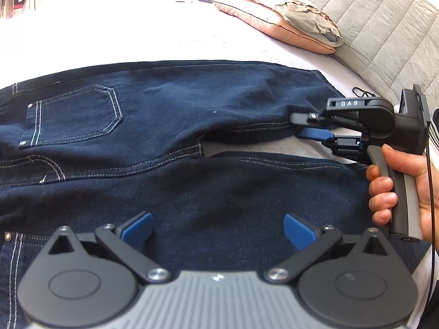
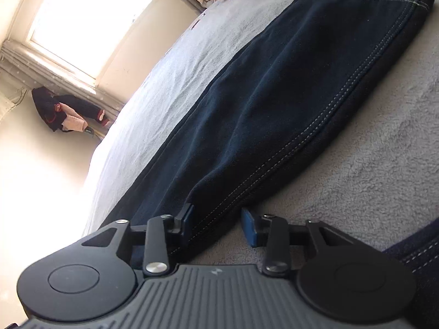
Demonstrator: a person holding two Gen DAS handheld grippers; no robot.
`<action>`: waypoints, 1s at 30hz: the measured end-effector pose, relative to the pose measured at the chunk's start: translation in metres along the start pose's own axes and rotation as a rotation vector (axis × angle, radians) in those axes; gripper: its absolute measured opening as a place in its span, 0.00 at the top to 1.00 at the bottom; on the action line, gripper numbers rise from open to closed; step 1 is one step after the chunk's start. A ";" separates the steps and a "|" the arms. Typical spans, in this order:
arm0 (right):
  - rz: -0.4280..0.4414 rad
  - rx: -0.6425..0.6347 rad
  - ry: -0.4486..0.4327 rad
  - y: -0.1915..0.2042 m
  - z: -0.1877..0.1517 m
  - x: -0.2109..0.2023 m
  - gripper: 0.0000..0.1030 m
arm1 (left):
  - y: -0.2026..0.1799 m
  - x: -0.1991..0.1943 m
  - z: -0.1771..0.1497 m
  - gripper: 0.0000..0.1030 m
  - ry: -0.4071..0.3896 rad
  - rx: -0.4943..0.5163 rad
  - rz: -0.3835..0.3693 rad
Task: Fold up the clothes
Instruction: 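Grasp the jeans leg with the right gripper and lift it over the other leg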
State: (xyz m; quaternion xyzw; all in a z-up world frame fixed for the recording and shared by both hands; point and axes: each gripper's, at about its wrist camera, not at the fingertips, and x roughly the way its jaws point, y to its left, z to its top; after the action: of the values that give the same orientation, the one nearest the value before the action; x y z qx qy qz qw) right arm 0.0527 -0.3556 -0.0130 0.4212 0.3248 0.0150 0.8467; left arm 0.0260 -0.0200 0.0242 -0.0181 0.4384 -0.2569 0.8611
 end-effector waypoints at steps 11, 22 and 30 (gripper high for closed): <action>-0.108 0.000 -0.041 -0.011 -0.001 -0.003 0.95 | 0.002 -0.002 0.000 0.00 0.008 -0.003 -0.011; 0.151 0.023 0.075 0.013 -0.035 0.009 0.32 | 0.017 -0.009 0.007 0.00 -0.002 -0.103 -0.041; 0.142 -0.018 0.058 0.025 -0.047 0.017 0.31 | 0.021 -0.009 0.008 0.00 -0.001 -0.118 -0.037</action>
State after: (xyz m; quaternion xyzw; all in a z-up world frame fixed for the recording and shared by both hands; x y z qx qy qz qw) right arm 0.0457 -0.3012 -0.0246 0.4350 0.3183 0.0903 0.8374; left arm 0.0371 0.0011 0.0305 -0.0772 0.4520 -0.2465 0.8538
